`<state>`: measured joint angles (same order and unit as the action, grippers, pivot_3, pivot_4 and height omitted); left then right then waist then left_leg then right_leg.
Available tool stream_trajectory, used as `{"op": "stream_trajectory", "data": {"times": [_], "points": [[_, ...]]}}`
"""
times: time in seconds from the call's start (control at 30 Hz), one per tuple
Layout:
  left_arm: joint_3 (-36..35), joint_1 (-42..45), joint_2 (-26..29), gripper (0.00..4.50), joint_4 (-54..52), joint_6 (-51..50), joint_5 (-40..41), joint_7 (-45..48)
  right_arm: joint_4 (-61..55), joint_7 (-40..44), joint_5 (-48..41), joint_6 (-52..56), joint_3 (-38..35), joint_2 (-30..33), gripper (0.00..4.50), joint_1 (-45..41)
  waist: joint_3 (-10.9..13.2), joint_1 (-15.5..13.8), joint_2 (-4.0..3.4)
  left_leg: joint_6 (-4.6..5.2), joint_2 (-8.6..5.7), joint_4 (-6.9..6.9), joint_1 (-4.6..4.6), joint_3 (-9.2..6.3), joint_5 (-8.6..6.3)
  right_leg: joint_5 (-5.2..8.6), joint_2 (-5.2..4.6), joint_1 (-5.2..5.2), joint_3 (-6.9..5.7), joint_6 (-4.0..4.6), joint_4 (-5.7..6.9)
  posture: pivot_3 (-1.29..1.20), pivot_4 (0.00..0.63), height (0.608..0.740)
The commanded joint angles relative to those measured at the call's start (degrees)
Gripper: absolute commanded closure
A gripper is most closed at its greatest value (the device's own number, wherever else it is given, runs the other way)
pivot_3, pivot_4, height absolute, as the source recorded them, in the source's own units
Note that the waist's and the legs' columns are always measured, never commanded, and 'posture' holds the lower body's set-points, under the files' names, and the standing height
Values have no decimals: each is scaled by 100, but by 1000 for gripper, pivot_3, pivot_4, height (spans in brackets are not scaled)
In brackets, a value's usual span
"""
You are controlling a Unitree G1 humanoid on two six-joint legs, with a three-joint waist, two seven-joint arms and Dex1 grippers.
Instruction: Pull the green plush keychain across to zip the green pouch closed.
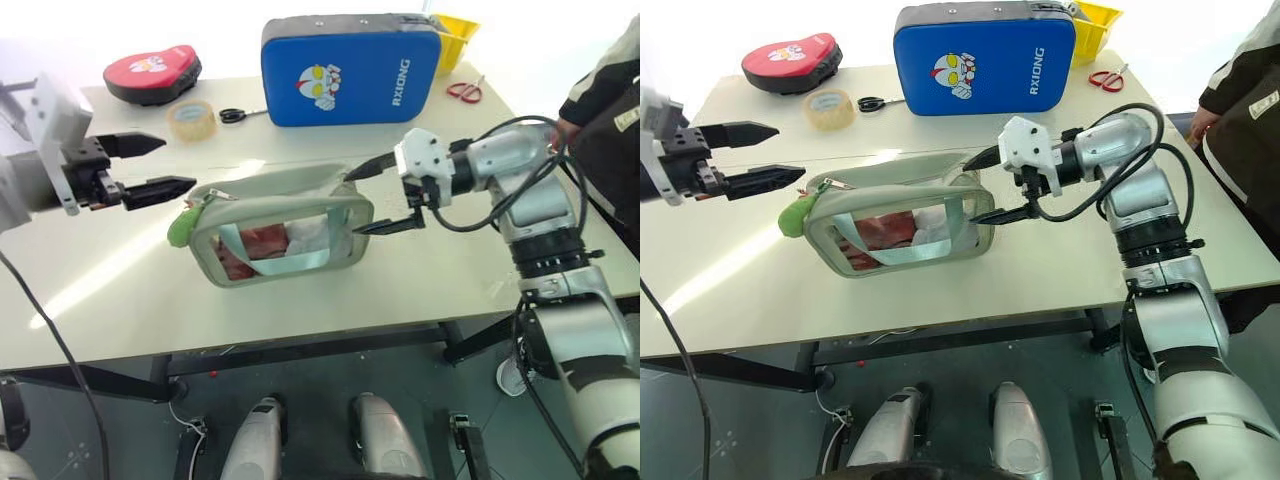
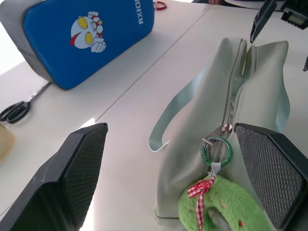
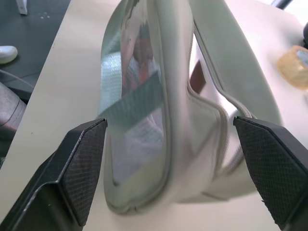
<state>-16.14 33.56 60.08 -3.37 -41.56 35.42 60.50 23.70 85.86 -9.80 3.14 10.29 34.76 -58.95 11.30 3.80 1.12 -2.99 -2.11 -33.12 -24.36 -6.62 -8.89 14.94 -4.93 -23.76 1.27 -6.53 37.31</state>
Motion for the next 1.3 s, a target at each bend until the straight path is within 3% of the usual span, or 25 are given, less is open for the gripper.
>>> {"op": "stream_trajectory", "data": {"times": [0.03, 0.17, 0.27, 0.5, 0.77, 1.03, 1.3], "points": [[-191, 31, 119, 0, -105, 136, -22, -16, -132, -19, -95, -15, -128, 25, 33, -176, 0, 15, 0, 0, 0, 0, 0, 0, 0, 0, 0, 0, 0, 0, 0, 0, 150, 740], [-115, 91, 105, 0, -67, 180, -46, -20, 122, -90, 16, -294, -54, -72, 33, -61, 0, 12, 0, 0, 1, 1, 0, 0, 0, 0, 0, -2, 0, 0, 0, 0, 150, 740], [-117, 101, 156, 0, -59, 184, -50, 4, 183, -81, -41, -252, -90, -83, 802, -47, 0, 8, 0, 0, 0, 0, 0, 1, 0, 0, 0, -1, 0, 0, 0, 0, 150, 740], [-128, 54, 140, 0, -104, 175, -76, -13, 235, -114, -103, -204, -177, -37, 4338, -54, 0, 5, 0, 0, 0, 0, -1, 0, 0, 0, 0, -1, 0, 0, 0, 0, 150, 740], [-127, -196, 360, 0, 120, 284, -259, 241, -593, -269, -352, 648, -215, 69, 4427, 330, 0, 6, 0, 0, 0, 0, 0, 0, 0, 0, 0, -1, 0, 0, 0, 0, 150, 740], [-76, -977, 768, 0, -409, -57, 3, 894, -1709, -419, -552, 1444, -204, 309, 4427, 896, 0, 7, 0, 1, 2, 2, 0, 1, -1, 1, -1, -2, 1, 2, 0, 0, 150, 740], [-93, -41, 644, 0, 247, -61, -41, 434, -1626, -625, -452, 1442, -141, 206, 4427, 792, 0, 14, 0, 1, 2, 1, 0, 2, -1, 1, -1, 0, 0, 1, -3, 0, 150, 740]]}}
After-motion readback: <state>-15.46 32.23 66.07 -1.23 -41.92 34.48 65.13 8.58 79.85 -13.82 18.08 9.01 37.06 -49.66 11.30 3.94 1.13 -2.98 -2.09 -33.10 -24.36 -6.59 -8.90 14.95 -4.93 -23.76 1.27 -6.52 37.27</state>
